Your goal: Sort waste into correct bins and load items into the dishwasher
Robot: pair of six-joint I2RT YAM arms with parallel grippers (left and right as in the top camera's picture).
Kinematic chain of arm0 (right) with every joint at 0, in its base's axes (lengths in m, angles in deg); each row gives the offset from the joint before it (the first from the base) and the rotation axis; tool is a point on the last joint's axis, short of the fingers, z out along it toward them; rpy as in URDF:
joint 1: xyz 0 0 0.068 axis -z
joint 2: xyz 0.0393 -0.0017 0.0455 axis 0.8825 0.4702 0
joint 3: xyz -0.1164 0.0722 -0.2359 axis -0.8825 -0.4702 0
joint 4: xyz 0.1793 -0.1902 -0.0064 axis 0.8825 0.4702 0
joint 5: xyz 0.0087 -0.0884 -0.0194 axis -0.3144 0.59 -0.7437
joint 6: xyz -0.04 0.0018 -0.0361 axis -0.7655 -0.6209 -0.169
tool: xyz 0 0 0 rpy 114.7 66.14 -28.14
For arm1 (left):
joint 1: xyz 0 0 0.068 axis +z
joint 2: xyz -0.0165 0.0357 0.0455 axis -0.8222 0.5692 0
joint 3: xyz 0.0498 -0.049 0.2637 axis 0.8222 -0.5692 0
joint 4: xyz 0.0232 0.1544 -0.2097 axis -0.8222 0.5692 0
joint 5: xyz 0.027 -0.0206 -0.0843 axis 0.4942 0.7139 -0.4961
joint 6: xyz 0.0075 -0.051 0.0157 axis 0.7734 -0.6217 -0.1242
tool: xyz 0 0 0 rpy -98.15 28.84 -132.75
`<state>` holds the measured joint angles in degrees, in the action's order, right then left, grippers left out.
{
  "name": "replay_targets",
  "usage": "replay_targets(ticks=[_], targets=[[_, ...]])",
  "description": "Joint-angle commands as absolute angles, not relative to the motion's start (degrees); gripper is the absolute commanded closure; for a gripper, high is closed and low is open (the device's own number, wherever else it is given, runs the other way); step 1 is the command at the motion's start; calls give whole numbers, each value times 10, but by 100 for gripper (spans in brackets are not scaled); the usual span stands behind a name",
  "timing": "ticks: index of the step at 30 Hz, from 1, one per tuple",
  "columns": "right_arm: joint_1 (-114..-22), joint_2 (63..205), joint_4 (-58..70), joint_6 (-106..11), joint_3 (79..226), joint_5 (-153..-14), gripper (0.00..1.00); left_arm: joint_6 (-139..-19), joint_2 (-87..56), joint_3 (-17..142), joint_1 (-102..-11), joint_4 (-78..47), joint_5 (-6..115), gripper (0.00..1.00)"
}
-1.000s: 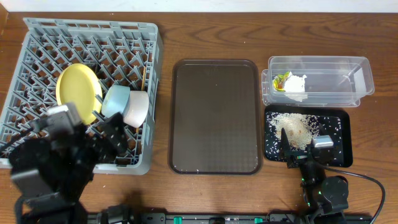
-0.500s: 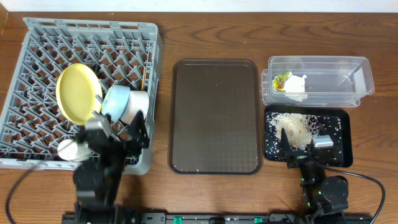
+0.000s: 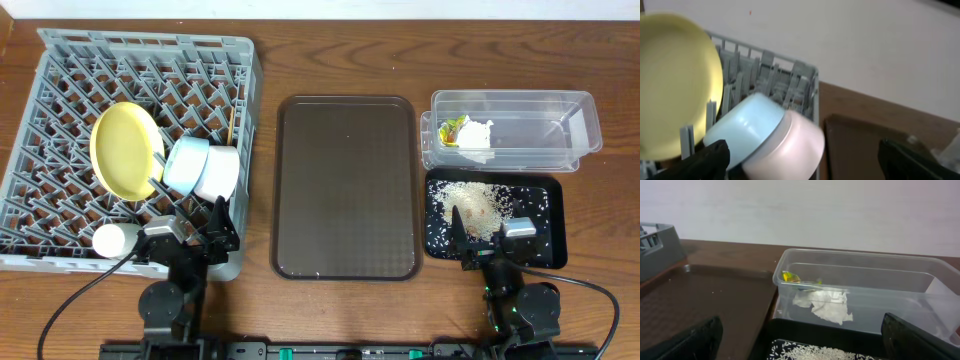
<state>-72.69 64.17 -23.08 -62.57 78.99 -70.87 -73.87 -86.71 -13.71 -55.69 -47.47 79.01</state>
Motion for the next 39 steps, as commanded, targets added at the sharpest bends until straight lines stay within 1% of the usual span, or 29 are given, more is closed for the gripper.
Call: replay_targets(ticks=[1, 6, 39], targets=[[-721, 640, -229, -632, 789, -710, 1, -727, -873, -166, -553, -499, 797, 5], [-720, 640, -229, -632, 789, -710, 1, -727, -872, -172, -553, -457, 799, 5], [-720, 640, -229, -632, 789, -710, 1, -727, -868, -172, -553, -459, 799, 5]])
